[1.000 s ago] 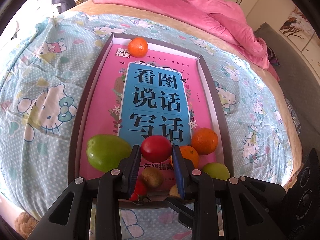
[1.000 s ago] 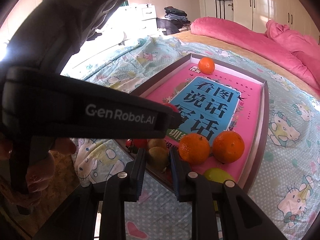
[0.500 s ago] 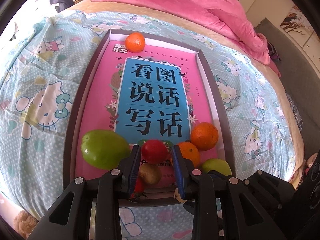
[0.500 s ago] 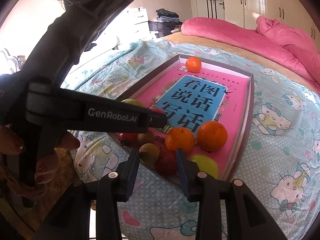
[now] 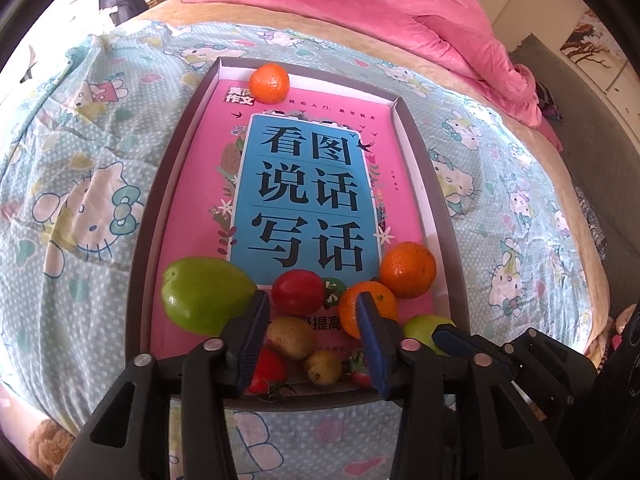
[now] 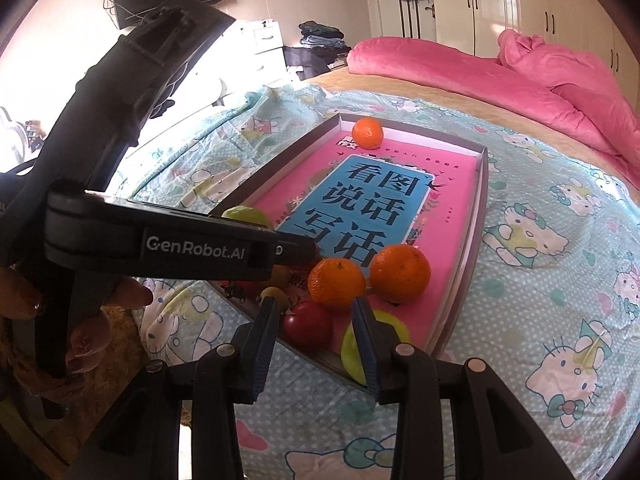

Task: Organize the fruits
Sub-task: 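Release the tomato onto the book with the left tool while the right tool releases the yellow fruit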

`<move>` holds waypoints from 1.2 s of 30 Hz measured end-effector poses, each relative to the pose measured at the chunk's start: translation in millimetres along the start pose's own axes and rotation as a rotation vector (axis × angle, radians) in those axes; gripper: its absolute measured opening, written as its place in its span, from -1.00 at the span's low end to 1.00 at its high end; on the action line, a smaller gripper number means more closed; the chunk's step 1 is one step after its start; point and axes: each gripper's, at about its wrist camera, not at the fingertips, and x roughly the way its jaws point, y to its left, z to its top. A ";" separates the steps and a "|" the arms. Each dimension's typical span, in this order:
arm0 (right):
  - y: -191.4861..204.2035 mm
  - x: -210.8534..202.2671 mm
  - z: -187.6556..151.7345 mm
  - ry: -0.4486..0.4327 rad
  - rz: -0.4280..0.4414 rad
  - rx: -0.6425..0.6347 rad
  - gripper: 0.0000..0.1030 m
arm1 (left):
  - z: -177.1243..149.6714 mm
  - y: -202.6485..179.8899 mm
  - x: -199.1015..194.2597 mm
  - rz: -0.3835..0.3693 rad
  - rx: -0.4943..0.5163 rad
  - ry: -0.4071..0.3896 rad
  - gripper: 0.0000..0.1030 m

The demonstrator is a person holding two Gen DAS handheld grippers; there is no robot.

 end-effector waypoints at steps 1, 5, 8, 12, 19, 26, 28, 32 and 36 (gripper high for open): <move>-0.5 -0.2 -0.1 -0.001 -0.003 0.001 -0.26 | -0.2 0.0 0.0 0.000 0.000 0.000 -0.06; -2.1 -1.5 0.6 -0.003 -0.012 0.007 -0.12 | -0.1 -0.1 -0.1 0.005 0.002 0.000 -0.05; -3.2 -2.4 0.6 -0.008 -0.016 0.013 -0.09 | 0.1 0.0 -0.1 0.005 0.002 0.000 -0.03; -4.8 -4.3 1.3 -0.011 -0.024 0.018 -0.08 | 0.0 -1.2 -1.7 -0.007 0.003 -0.005 0.18; -7.4 -6.4 1.7 -0.017 -0.041 0.023 0.06 | -0.7 -6.2 -5.0 0.011 0.020 -0.009 0.31; -13.6 -14.0 2.0 -0.036 -0.060 0.048 0.19 | -0.4 -7.4 -12.7 0.028 0.024 -0.029 0.46; -16.2 -16.4 2.1 -0.043 -0.066 0.054 0.24 | 0.0 -8.3 -14.9 0.034 0.027 -0.036 0.47; -22.3 -22.8 1.4 -0.061 -0.089 0.072 0.36 | -0.7 -9.9 -18.5 0.051 0.026 -0.049 0.49; -27.0 -29.0 0.9 -0.074 -0.103 0.083 0.39 | -2.5 -11.0 -24.4 0.066 0.026 -0.063 0.50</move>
